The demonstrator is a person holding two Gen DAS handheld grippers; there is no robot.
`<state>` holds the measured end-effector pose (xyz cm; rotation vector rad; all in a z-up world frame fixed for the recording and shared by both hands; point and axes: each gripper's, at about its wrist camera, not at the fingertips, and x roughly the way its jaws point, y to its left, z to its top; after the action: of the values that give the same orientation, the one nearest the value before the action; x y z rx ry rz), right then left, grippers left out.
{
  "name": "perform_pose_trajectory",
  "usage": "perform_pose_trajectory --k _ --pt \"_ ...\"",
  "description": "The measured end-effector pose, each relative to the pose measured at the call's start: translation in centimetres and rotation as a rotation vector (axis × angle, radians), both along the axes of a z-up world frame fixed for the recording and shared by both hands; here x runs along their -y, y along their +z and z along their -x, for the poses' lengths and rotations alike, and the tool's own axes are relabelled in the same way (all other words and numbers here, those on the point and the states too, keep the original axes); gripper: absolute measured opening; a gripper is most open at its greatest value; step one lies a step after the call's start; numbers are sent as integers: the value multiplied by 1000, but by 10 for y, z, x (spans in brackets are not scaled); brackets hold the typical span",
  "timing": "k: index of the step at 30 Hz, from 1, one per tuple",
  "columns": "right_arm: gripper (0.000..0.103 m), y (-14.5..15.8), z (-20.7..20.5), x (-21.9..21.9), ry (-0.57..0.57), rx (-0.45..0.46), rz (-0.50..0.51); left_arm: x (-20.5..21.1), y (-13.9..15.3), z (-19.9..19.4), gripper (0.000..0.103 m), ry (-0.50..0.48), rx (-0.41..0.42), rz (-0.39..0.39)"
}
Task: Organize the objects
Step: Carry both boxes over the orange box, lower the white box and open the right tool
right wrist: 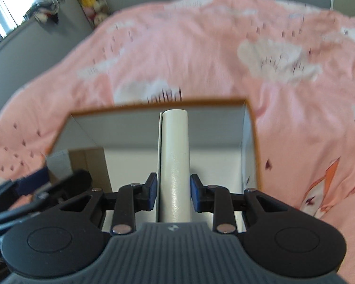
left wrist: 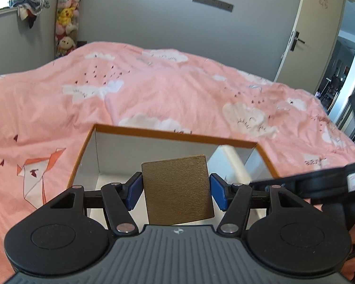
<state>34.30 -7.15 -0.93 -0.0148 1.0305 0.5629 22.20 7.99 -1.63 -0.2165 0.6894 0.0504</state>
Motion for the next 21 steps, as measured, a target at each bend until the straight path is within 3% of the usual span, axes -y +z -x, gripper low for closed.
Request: perform_pose_trajectory --k 8,11,17,21 --pt "31 -51 -14 -8 6 -187 58 -8 -18 -7 69 5 -57 15" --pt "31 -56 -15 -7 13 -211 71 -10 -21 -8 69 5 -72 17" --pt "32 -44 -10 -12 66 -143 179 -10 -22 -6 70 -4 -87 14" --pt "33 -28 -3 -17 141 -37 280 -10 -22 -7 70 -24 -104 19"
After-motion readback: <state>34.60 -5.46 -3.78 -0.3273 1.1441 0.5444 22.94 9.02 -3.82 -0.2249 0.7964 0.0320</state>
